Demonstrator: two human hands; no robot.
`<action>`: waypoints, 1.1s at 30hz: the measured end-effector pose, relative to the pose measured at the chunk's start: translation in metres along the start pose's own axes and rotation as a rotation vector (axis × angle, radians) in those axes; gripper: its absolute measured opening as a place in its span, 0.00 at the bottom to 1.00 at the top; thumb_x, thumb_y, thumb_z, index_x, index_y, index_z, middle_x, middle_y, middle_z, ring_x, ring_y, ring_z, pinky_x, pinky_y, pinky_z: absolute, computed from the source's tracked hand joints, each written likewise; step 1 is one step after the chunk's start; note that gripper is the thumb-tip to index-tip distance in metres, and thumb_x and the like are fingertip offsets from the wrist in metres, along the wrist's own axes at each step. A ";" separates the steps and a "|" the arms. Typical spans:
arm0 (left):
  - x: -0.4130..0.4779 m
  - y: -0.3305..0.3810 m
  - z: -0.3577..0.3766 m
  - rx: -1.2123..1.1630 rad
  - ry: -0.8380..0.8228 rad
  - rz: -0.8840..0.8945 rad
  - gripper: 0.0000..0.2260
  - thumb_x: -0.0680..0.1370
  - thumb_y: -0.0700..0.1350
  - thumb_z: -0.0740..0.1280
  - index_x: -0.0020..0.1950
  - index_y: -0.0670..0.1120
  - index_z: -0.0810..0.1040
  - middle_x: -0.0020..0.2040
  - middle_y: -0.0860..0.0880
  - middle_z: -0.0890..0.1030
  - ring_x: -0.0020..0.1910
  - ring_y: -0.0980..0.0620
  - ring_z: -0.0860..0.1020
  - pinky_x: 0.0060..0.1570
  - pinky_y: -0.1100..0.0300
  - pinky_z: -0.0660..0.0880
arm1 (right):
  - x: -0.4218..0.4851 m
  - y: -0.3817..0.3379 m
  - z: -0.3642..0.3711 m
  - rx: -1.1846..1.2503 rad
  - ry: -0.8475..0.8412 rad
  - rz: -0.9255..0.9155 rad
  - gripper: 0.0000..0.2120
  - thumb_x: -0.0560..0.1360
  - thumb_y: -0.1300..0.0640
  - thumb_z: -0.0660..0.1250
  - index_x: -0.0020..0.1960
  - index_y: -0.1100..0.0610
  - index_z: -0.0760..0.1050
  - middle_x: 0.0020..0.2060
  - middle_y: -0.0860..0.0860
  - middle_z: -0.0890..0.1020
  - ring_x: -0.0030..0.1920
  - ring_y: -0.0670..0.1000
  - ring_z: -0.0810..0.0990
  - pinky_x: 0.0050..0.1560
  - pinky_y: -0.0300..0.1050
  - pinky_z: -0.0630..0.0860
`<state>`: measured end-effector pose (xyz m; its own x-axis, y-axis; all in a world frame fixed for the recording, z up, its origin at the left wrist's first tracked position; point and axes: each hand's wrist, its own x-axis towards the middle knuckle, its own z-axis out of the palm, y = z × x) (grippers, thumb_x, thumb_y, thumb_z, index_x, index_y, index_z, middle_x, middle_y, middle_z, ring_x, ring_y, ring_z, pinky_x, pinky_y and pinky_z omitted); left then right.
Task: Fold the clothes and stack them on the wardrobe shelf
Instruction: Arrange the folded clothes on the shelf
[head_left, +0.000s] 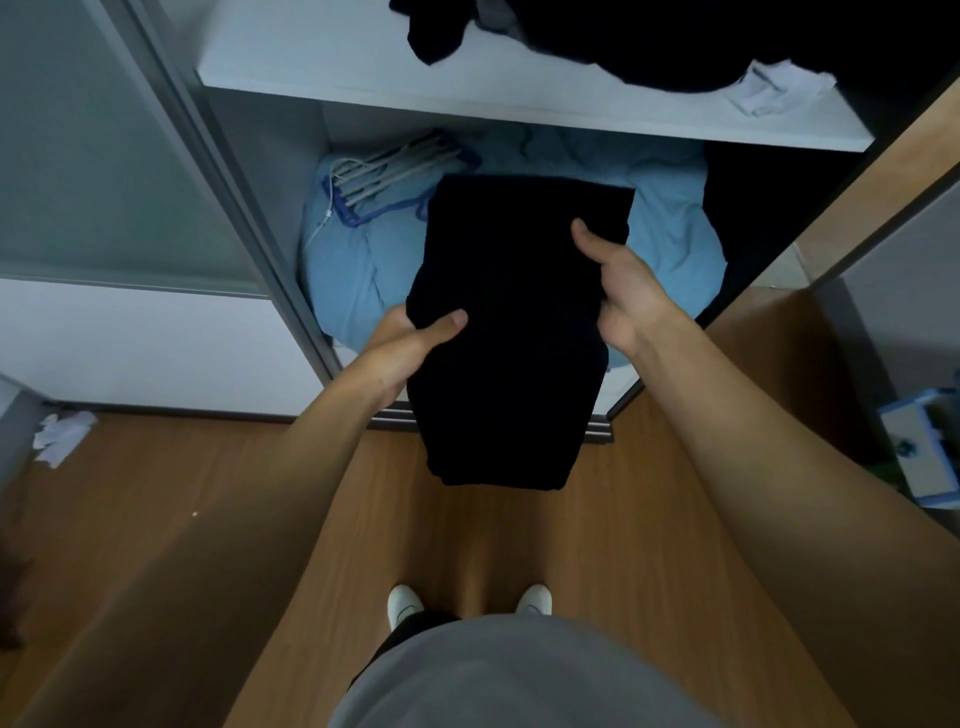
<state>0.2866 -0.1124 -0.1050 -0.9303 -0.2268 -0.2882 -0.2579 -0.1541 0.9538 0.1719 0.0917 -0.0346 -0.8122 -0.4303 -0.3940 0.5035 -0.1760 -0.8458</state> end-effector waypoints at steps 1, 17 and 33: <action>0.001 0.004 0.005 -0.050 0.030 -0.008 0.12 0.77 0.47 0.73 0.59 0.45 0.81 0.50 0.47 0.86 0.52 0.47 0.84 0.48 0.60 0.80 | 0.001 -0.004 0.000 -0.009 0.010 0.016 0.18 0.77 0.47 0.70 0.61 0.57 0.81 0.55 0.55 0.85 0.55 0.54 0.85 0.55 0.50 0.81; 0.016 0.026 -0.050 -0.011 -0.214 -0.197 0.25 0.71 0.65 0.72 0.63 0.52 0.80 0.62 0.53 0.82 0.62 0.56 0.80 0.54 0.66 0.77 | -0.007 0.036 0.010 -0.166 0.147 0.067 0.08 0.77 0.58 0.70 0.53 0.61 0.81 0.42 0.56 0.87 0.41 0.55 0.87 0.38 0.46 0.82; 0.021 0.047 0.000 -0.018 0.128 0.116 0.08 0.79 0.44 0.69 0.42 0.49 0.85 0.42 0.47 0.87 0.43 0.49 0.86 0.40 0.60 0.80 | 0.014 0.020 -0.013 -0.941 0.310 -0.232 0.37 0.72 0.46 0.74 0.76 0.51 0.62 0.66 0.51 0.71 0.64 0.48 0.73 0.58 0.30 0.70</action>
<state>0.2550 -0.1245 -0.0661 -0.9125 -0.3643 -0.1861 -0.1452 -0.1368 0.9799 0.1668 0.0938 -0.0617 -0.9682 -0.2026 -0.1467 -0.0042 0.5996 -0.8003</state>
